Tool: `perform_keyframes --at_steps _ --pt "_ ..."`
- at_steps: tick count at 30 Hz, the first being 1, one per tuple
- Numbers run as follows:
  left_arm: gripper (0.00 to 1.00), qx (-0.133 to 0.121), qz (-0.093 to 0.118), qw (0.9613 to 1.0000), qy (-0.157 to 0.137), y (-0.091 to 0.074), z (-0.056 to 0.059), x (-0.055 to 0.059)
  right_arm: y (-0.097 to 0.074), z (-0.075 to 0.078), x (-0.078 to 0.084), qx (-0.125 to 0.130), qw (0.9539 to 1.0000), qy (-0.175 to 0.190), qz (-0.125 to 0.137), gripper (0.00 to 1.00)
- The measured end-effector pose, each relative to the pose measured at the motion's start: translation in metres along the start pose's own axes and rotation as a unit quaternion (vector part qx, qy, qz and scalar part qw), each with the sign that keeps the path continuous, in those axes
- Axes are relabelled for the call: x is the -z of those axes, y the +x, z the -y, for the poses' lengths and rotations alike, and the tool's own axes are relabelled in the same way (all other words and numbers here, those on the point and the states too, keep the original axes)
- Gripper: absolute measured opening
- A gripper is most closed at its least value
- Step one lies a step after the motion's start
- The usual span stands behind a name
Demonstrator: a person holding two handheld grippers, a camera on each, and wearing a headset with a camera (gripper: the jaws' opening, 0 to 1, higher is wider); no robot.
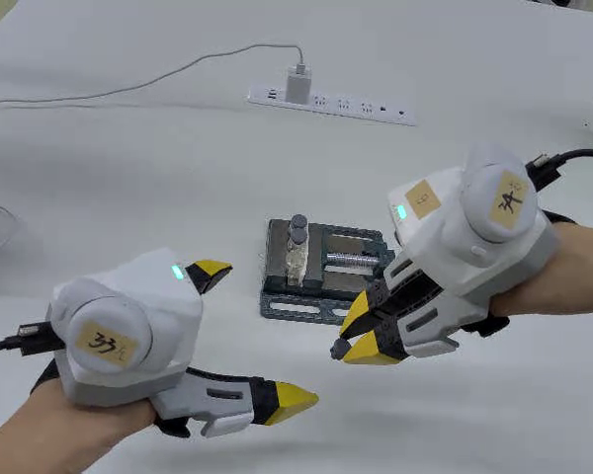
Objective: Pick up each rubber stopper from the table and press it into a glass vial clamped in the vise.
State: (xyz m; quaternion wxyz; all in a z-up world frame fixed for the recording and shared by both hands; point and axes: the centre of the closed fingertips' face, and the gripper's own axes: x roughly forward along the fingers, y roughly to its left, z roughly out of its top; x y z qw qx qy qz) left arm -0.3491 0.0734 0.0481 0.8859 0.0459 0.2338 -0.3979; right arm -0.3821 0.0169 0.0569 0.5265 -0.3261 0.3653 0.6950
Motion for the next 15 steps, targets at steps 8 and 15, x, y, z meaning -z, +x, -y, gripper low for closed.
perform_keyframes --at_steps 8,15 --pt "0.99 -0.019 -0.001 0.9998 -0.011 -0.008 -0.011 0.003 -0.004 0.011 0.002 0.007 0.9997 -0.016 -0.017 0.06" --pt "0.99 -0.029 -0.004 0.9995 -0.010 -0.010 -0.015 0.005 -0.012 0.033 -0.004 0.020 0.9977 -0.051 -0.040 0.06"
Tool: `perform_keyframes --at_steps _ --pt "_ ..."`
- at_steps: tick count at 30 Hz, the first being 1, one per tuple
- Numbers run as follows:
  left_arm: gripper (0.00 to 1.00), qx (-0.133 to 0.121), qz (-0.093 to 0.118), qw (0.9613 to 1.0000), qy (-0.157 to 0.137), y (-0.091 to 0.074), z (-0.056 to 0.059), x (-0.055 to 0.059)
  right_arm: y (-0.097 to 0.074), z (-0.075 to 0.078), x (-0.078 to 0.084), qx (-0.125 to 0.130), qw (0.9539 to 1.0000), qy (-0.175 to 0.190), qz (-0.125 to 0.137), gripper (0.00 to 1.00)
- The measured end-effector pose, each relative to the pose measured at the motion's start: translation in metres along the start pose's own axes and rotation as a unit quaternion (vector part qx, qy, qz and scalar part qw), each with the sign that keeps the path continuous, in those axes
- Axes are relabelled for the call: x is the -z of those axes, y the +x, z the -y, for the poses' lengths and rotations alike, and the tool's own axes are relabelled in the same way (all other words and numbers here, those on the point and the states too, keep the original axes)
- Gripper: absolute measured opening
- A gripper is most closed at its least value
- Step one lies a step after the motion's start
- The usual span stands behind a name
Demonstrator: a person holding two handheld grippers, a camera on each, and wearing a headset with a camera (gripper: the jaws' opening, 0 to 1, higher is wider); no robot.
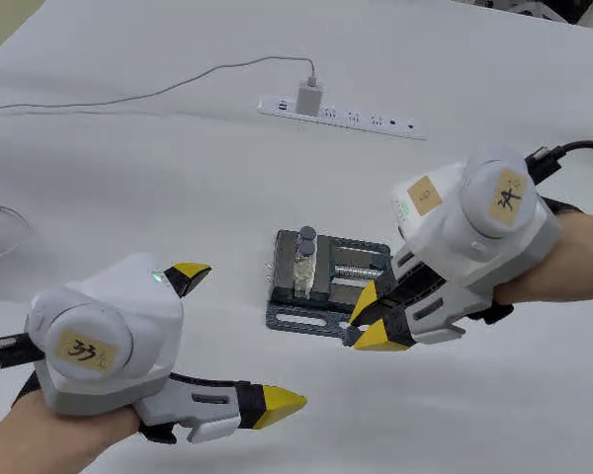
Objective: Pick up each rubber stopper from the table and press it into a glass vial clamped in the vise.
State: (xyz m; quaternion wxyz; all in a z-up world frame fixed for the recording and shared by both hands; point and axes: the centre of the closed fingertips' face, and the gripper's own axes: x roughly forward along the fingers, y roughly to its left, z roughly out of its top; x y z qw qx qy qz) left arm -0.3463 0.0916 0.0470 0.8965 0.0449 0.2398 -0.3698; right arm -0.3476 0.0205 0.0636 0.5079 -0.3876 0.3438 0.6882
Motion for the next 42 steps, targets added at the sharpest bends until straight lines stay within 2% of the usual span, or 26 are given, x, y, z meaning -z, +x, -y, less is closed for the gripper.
perform_keyframes --at_steps 9,16,23,25,33,42 --pt "0.99 -0.002 0.010 0.9999 -0.004 -0.002 -0.003 -0.003 -0.007 0.031 -0.011 0.013 0.9983 -0.050 -0.028 0.06" --pt "0.99 -0.002 0.007 1.0000 -0.005 -0.001 -0.005 -0.002 -0.006 0.051 -0.013 0.009 0.9934 -0.098 -0.059 0.06" --pt "0.99 -0.003 0.006 1.0000 -0.007 -0.001 -0.007 0.000 -0.001 0.070 -0.011 0.012 0.9882 -0.127 -0.085 0.06" --pt "0.99 -0.004 0.004 1.0000 -0.007 -0.001 -0.008 0.001 0.001 0.074 -0.009 0.013 0.9859 -0.139 -0.093 0.06" --pt "0.99 -0.008 0.004 0.9999 -0.011 -0.001 -0.011 0.002 0.013 0.077 -0.008 -0.003 0.9819 -0.159 -0.103 0.06" --pt "0.99 -0.009 0.003 0.9999 -0.014 -0.002 -0.013 0.004 0.022 0.084 -0.012 -0.015 0.9803 -0.166 -0.106 0.06"
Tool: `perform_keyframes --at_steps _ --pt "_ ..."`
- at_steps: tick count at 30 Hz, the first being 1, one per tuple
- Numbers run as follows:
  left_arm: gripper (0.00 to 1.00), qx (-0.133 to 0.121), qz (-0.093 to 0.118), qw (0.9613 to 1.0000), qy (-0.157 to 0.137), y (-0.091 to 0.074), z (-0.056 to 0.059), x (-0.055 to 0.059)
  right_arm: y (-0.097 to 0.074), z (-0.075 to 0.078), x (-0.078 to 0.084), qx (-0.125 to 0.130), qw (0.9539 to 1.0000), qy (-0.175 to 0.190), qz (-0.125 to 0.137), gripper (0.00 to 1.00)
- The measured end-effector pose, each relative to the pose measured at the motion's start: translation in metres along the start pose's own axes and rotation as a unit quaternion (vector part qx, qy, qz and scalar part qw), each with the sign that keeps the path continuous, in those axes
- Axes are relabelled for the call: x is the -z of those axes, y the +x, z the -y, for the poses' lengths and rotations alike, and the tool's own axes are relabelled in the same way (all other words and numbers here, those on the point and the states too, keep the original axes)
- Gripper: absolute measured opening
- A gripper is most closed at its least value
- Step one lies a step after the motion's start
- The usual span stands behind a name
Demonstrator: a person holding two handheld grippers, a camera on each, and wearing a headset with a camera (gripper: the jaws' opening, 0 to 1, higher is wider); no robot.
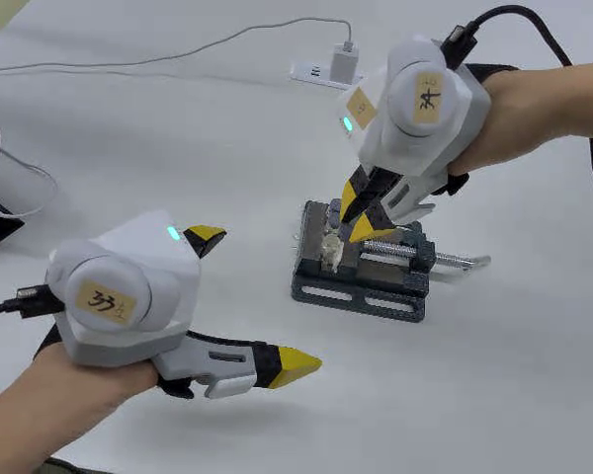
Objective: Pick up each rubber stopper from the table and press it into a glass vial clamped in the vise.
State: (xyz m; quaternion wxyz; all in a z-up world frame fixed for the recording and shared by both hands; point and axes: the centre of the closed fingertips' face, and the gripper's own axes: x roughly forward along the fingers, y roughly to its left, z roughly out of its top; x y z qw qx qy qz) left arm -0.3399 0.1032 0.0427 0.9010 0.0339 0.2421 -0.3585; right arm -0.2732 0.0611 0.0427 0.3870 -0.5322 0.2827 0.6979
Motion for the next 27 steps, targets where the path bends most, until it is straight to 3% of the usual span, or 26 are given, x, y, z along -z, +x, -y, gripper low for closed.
perform_keyframes --at_steps 27 --pt "0.97 -0.001 -0.011 0.9999 -0.013 -0.002 0.000 0.013 0.014 0.004 0.001 -0.009 0.9999 0.012 -0.005 0.06"
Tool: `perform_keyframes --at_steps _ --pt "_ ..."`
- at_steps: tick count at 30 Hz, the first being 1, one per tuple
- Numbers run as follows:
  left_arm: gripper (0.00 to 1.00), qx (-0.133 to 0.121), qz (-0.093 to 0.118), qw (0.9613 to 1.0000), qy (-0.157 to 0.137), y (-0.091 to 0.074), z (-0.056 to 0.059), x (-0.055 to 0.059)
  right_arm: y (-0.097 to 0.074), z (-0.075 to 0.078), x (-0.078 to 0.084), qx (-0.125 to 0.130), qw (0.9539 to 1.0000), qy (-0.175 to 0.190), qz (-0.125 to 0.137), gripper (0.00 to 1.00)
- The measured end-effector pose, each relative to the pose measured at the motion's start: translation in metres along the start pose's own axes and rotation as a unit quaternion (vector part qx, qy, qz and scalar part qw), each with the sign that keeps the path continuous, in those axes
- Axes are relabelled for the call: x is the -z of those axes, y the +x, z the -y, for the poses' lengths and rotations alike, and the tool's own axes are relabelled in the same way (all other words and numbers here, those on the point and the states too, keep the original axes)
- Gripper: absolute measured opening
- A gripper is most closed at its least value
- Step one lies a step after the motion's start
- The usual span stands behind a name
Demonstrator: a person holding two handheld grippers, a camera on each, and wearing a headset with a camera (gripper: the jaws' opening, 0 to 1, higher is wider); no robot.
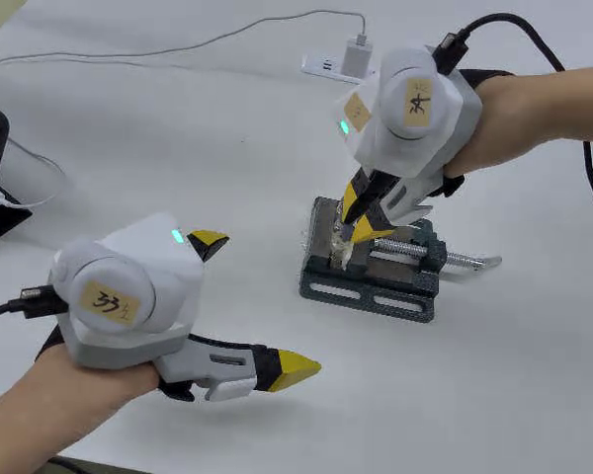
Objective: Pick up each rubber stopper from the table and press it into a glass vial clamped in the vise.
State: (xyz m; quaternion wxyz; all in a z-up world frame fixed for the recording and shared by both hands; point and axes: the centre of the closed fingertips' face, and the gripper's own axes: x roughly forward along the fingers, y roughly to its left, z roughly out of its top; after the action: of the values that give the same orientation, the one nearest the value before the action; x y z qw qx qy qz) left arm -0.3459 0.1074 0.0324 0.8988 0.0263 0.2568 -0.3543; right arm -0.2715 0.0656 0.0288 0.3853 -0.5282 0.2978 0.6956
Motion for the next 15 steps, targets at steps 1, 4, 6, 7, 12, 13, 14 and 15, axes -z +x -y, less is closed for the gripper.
perform_keyframes --at_steps 1,4,6,7,12,13,14,15 --pt "0.97 0.000 -0.001 1.0000 0.000 0.0001 0.0002 0.0007 0.0007 0.0001 0.0003 -0.001 1.0000 -0.002 -0.002 0.06" --pt "0.97 0.001 -0.001 1.0000 -0.002 0.0002 0.0005 0.0011 0.0006 -0.0004 -0.0003 -0.003 1.0000 -0.001 -0.005 0.06" --pt "0.97 0.001 0.000 1.0000 -0.001 0.0002 0.0006 0.0010 0.0007 0.0006 -0.0008 -0.005 1.0000 0.003 -0.006 0.06" --pt "0.97 0.001 0.000 1.0000 -0.001 0.0002 0.0005 0.0009 0.0007 0.0006 -0.0008 -0.005 1.0000 0.002 -0.007 0.06" --pt "0.97 0.002 0.000 1.0000 -0.001 0.0006 0.0005 0.0009 0.0003 -0.0009 -0.0015 -0.018 0.9996 -0.001 -0.021 0.06" --pt "0.97 0.002 0.000 1.0000 -0.002 0.0007 0.0006 0.0010 0.0008 -0.0011 -0.0019 -0.019 0.9995 -0.003 -0.023 0.06" --pt "0.97 0.002 0.001 1.0000 -0.002 0.0008 0.0006 0.0008 0.0010 -0.0011 -0.0023 -0.021 0.9994 -0.006 -0.027 0.06" --pt "0.97 0.002 0.002 1.0000 -0.002 0.0008 0.0006 0.0004 0.0009 -0.0013 -0.0022 -0.022 0.9993 -0.006 -0.030 0.06"
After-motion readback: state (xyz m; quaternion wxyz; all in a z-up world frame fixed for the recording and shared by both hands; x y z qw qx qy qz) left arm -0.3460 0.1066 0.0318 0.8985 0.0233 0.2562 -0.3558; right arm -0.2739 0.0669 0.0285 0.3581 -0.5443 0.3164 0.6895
